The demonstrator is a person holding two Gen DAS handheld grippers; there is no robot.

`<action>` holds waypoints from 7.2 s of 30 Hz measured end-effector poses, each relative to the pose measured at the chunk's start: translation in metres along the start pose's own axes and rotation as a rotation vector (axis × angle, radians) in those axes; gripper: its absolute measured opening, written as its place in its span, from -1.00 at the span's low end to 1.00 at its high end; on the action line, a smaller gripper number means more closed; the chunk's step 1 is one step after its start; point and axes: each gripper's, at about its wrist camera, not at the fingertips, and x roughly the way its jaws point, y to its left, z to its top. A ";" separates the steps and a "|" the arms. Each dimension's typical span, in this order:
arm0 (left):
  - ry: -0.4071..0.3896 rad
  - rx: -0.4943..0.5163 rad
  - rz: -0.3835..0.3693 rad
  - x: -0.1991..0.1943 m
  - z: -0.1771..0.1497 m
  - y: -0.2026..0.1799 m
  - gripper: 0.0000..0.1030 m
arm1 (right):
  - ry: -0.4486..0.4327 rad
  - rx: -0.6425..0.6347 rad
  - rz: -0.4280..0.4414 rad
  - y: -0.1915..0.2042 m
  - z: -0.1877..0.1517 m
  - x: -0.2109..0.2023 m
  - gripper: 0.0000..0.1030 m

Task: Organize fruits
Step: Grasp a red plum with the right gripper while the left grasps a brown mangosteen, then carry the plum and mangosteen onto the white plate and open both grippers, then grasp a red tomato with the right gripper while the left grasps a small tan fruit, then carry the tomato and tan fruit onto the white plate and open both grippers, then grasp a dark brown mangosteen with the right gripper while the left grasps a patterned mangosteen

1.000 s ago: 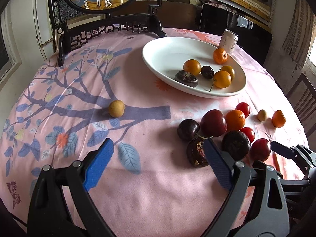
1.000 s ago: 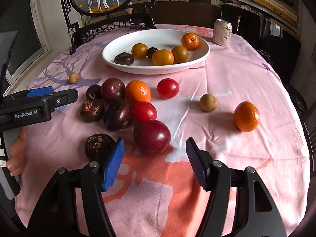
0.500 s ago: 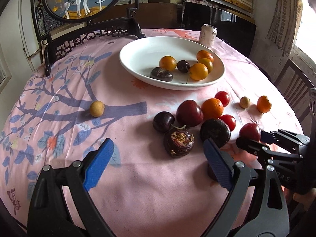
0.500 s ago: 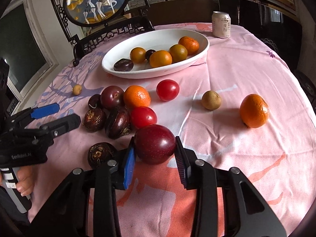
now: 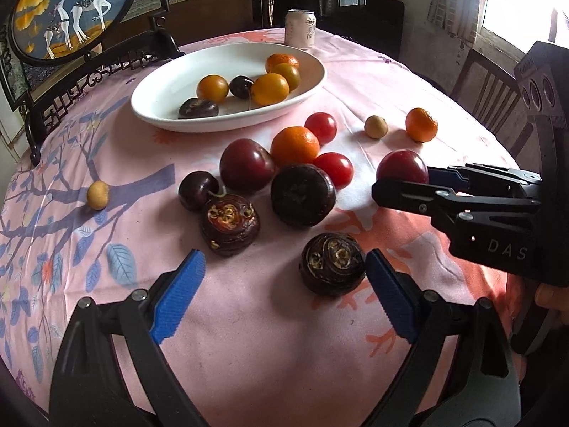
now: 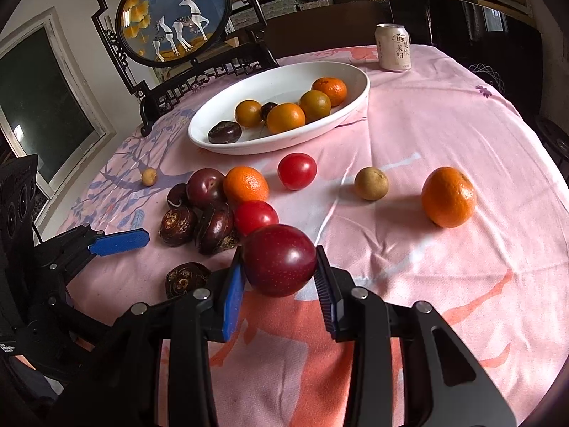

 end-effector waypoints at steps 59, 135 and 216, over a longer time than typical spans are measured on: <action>-0.119 -0.346 0.187 0.031 0.132 0.118 0.41 | -0.098 -0.002 -0.038 0.031 0.098 0.063 0.14; 0.004 -0.417 0.327 0.026 0.024 0.157 0.09 | 0.049 -0.157 -0.041 0.033 0.026 0.030 -0.39; -0.048 -0.353 0.215 -0.019 0.010 0.107 0.64 | 0.149 -0.276 -0.074 0.071 0.026 0.065 -0.18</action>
